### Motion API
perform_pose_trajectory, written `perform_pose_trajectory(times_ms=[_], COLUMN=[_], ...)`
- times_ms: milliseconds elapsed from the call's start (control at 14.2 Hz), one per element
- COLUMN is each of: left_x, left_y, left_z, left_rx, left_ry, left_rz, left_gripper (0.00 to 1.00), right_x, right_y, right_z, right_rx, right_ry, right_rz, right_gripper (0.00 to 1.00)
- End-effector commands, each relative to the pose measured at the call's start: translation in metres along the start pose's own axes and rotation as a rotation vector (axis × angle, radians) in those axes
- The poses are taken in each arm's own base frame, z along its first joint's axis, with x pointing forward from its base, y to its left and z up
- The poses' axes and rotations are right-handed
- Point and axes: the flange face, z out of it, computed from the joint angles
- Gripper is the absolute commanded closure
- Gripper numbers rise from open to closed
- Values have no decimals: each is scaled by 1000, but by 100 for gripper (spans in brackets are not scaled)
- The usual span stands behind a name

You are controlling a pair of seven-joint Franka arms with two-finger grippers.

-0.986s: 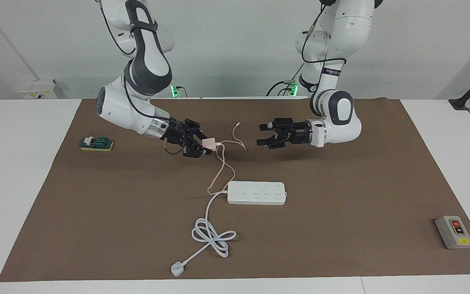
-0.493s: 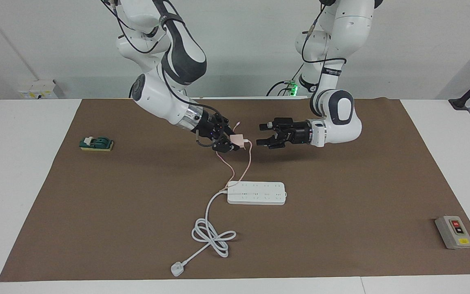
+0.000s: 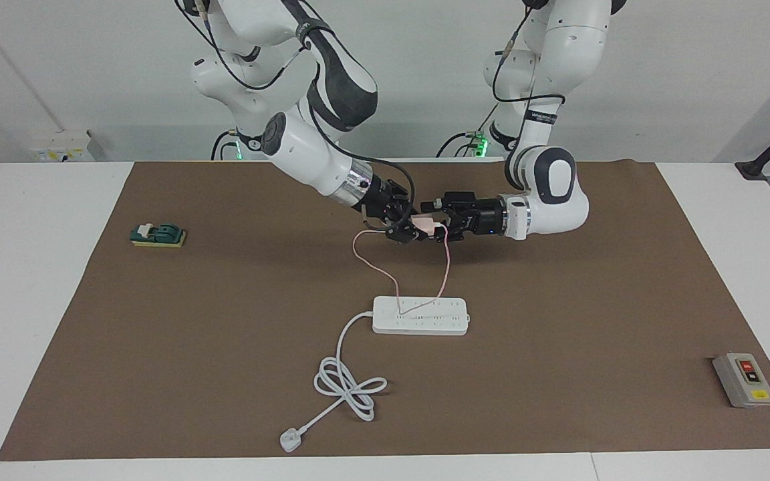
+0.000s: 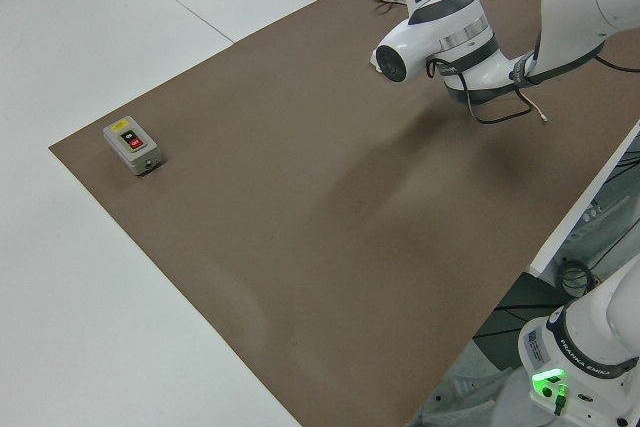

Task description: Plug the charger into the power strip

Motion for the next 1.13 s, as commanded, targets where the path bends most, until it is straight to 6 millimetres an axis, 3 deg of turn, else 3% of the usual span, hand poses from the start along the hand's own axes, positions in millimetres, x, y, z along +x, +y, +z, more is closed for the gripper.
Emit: perform_pose_trajectory(times_ms=[0,352,564,1057], left_x=[5,-3,3,11], left_y=[1,-2,1,4], left_z=[6,19,2,-9], left_rx=[-5,-2,-22,-18], left_ry=[16,0,14,31], left_rz=[-11,-17,-19,-19], left_gripper=[0,0,0,0], right_x=[-2,-2,-1,-1], right_y=[-3,-4,-4,-4], right_z=[-1,-2,-3,-3], right_rx=[-12,-11,-9,-9], right_ry=[-15,-15,-15,-16], right_rz=[12,12,11,12], right_gripper=[100,100,100,100])
